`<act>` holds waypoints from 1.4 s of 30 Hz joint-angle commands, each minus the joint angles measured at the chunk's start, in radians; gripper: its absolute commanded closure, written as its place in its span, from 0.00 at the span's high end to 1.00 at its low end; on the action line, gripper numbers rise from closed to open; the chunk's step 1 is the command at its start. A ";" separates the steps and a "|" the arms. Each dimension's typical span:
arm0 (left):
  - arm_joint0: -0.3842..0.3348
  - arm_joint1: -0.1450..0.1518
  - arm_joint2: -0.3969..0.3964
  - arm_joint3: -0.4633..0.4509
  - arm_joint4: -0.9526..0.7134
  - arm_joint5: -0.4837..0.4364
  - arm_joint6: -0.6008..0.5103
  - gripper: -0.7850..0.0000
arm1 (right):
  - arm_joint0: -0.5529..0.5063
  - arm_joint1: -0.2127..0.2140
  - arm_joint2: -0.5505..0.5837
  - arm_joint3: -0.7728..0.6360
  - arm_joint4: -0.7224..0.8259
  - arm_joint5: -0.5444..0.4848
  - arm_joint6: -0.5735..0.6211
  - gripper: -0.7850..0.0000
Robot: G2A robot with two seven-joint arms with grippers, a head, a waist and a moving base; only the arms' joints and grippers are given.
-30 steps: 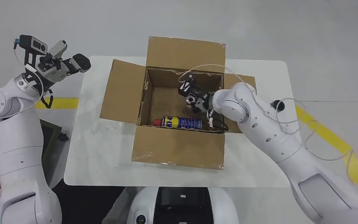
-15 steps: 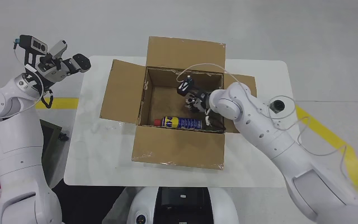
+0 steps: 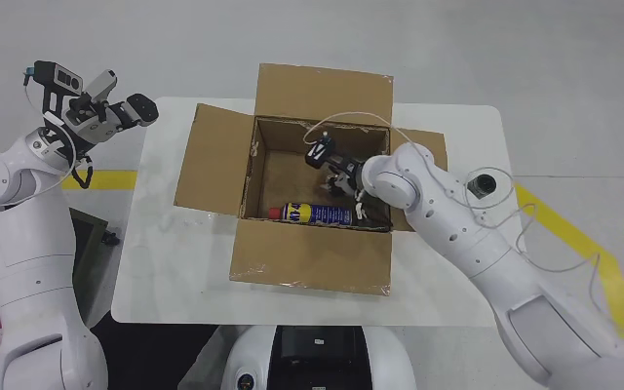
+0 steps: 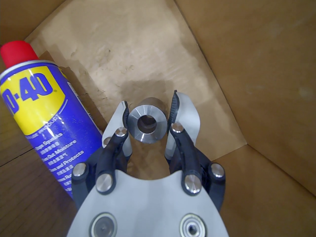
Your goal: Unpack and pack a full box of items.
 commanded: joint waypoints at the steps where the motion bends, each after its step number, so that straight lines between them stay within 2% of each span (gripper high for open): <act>1: 0.000 0.000 0.000 0.000 0.000 0.000 0.000 1.00 | -0.009 0.005 0.016 -0.032 0.000 -0.002 0.000 0.40; 7: 0.000 0.000 0.000 0.000 0.000 0.000 0.000 1.00 | -0.066 0.033 0.088 -0.184 -0.013 -0.004 0.026 0.45; 13: 0.000 0.000 0.000 0.000 0.000 0.000 0.000 1.00 | -0.137 0.062 0.169 -0.343 -0.005 -0.017 0.061 0.44; 21: 0.000 0.000 0.000 0.000 0.000 0.000 0.000 1.00 | -0.240 0.102 0.314 -0.519 0.001 -0.030 0.076 0.47; 30: 0.000 0.000 0.000 0.000 0.000 0.000 0.000 1.00 | -0.396 0.154 0.545 -0.673 -0.029 -0.050 0.091 0.58; 33: 0.000 0.000 0.000 0.000 0.000 0.000 0.000 1.00 | -0.456 0.170 0.643 -0.716 -0.030 -0.053 0.081 0.50; 35: 0.000 0.000 0.000 0.000 0.000 0.000 0.000 1.00 | -0.501 0.180 0.707 -0.751 -0.023 -0.064 0.073 0.50; 37: 0.000 0.000 0.000 0.000 0.000 0.000 0.000 1.00 | -0.551 0.190 0.778 -0.786 -0.023 -0.080 0.063 0.56; 42: 0.000 0.000 0.000 0.000 0.000 0.000 0.000 1.00 | -0.628 0.207 0.907 -0.787 -0.027 -0.091 0.043 0.62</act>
